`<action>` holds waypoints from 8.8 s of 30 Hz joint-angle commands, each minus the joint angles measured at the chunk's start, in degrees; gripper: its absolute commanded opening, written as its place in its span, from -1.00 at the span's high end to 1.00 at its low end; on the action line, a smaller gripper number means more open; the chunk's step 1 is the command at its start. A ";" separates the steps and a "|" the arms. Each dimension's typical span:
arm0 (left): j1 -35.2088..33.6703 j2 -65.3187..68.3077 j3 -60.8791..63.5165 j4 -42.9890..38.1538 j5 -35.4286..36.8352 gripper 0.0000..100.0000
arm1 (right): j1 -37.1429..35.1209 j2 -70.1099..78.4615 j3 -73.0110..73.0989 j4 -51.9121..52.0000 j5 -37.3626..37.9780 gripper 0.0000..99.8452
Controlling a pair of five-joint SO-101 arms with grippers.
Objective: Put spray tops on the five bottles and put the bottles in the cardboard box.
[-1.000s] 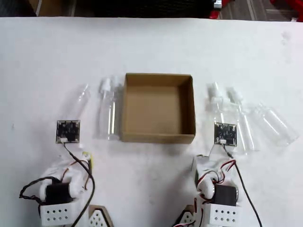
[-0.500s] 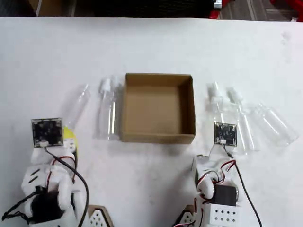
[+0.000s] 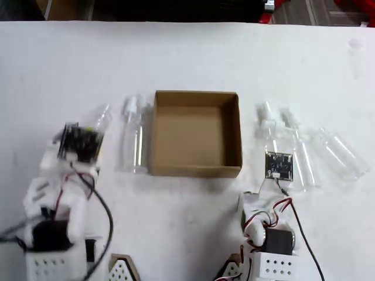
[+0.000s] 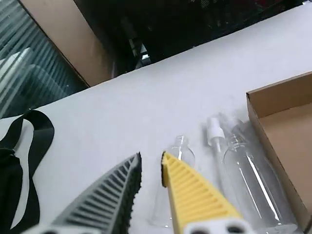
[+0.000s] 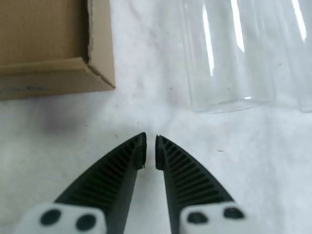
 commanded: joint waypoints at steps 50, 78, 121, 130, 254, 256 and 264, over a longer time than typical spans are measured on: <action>-3.65 154.07 -153.49 50.20 -11.43 0.56 | -0.31 -0.13 0.44 0.40 0.70 0.96; 1.98 132.09 -147.78 50.55 2.37 0.94 | -0.04 -0.13 0.44 0.40 0.70 0.97; 21.93 47.52 -17.23 -56.44 32.26 0.95 | -0.31 -0.13 0.44 0.40 0.70 0.97; 24.48 65.89 -14.33 -78.42 23.47 0.95 | -0.22 -0.13 0.44 0.40 0.70 0.97; 6.81 112.84 -92.92 32.88 32.35 0.62 | -0.04 -0.13 0.44 0.40 0.70 0.97; 7.87 116.18 -96.00 33.32 32.35 0.62 | -0.04 -0.13 0.44 0.40 0.70 0.97; 9.54 123.47 -105.58 37.80 32.35 0.62 | -0.04 -0.13 0.44 0.40 0.70 0.97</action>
